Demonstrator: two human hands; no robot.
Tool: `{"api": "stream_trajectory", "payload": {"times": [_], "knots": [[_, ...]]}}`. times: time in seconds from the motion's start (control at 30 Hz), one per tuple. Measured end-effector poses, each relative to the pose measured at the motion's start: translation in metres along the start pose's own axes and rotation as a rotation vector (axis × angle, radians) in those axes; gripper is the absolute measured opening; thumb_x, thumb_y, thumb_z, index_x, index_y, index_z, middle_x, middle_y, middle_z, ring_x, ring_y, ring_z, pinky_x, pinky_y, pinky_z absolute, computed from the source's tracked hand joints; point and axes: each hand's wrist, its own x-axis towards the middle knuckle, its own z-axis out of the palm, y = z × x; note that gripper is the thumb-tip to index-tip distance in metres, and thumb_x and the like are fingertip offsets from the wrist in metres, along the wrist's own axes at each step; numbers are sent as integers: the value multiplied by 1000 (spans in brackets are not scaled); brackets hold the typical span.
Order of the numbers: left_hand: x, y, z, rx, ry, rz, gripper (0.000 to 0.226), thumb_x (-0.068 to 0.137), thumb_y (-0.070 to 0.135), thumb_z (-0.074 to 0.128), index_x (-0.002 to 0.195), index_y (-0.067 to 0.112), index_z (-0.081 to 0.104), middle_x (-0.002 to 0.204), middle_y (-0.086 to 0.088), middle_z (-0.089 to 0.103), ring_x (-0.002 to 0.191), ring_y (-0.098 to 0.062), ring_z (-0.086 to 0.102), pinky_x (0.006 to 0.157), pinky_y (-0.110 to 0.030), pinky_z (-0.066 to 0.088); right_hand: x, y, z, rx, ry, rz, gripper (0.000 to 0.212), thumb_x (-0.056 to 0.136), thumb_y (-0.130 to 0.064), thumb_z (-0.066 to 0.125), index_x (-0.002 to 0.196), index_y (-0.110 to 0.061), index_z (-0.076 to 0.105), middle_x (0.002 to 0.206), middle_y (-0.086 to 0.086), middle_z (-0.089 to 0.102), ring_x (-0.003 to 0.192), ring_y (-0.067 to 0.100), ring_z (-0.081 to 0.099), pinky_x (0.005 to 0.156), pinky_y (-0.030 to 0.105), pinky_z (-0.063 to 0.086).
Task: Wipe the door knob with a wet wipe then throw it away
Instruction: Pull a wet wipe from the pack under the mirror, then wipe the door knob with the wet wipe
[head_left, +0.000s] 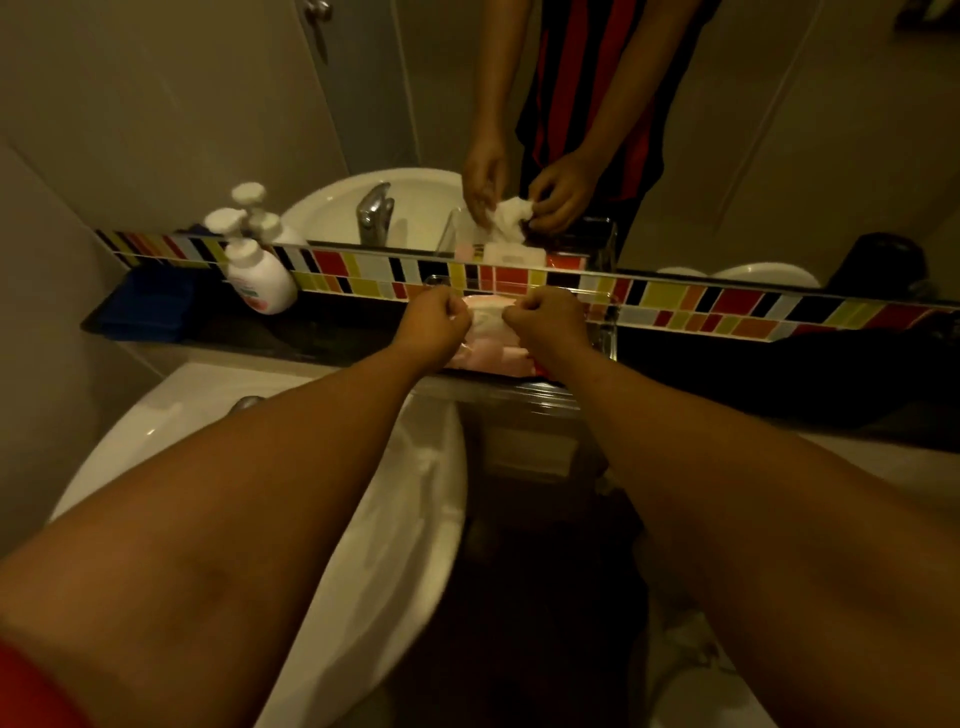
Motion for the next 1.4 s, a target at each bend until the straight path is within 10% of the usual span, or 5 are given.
{"api": "stream_trajectory", "payload": {"times": [0.33, 0.6, 1.03, 1.23, 1.4], "knots": [[-106, -22, -163, -106, 188, -63, 48, 82, -1, 65, 128, 8, 58, 105, -7, 61, 99, -20, 59, 89, -30, 49, -103, -123, 53, 369, -276, 31, 11, 87, 4, 62, 95, -3, 66, 97, 16, 66, 86, 25, 71, 62, 21, 60], [-249, -77, -287, -172, 343, -271, 21, 84, 12, 65, 104, 7, 70, 104, -13, 69, 89, -24, 63, 74, -34, 53, -238, -204, 134, 315, -551, -123, 34, 93, 5, 52, 123, -7, 61, 90, 16, 64, 70, 17, 61, 63, 27, 61], [-504, -148, -429, -430, 572, -431, 58, 74, -12, 63, 123, 18, 53, 119, -14, 59, 103, -32, 64, 76, -42, 61, -473, -282, 248, 286, -910, -213, 15, 88, 0, 51, 80, -9, 59, 85, 11, 64, 75, 24, 66, 68, 36, 61], [-573, -165, -457, -568, 682, -493, 27, 93, 26, 58, 120, 22, 55, 111, -10, 62, 97, -29, 66, 81, -41, 58, -538, -298, 284, 246, -1029, -292, 17, 85, 4, 50, 99, 2, 60, 86, 16, 62, 74, 28, 62, 68, 38, 60], [-610, -190, -475, -535, 876, -551, 16, 91, 11, 59, 105, 17, 64, 109, -12, 67, 83, -19, 66, 72, -35, 59, -574, -310, 312, 206, -1128, -352, 21, 86, 5, 49, 103, 4, 60, 88, 17, 60, 73, 27, 60, 67, 37, 60]]}}
